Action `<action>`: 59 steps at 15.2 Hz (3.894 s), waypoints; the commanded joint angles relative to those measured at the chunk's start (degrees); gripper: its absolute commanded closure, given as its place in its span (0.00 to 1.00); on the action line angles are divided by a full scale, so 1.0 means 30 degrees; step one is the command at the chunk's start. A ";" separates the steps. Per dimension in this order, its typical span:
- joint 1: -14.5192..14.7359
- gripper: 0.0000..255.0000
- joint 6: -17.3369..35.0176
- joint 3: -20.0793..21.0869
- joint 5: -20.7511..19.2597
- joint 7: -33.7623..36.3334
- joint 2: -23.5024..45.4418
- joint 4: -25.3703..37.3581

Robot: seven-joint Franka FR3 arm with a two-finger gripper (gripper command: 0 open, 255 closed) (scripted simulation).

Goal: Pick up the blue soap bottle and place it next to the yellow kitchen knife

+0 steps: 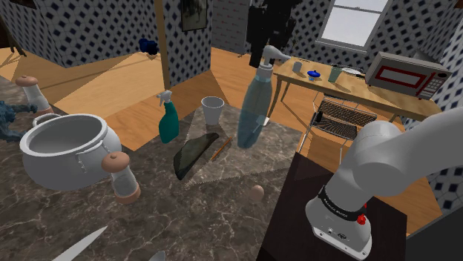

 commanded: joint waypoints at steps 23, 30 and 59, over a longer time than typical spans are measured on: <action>0.0086 1.00 -0.2524 0.1064 0.0123 0.2010 0.3061 0.5927; 0.0458 1.00 0.1072 0.3321 0.0537 0.3786 0.4253 0.4009; 0.2063 1.00 1.2037 0.9129 -0.4073 1.0845 1.4696 0.3421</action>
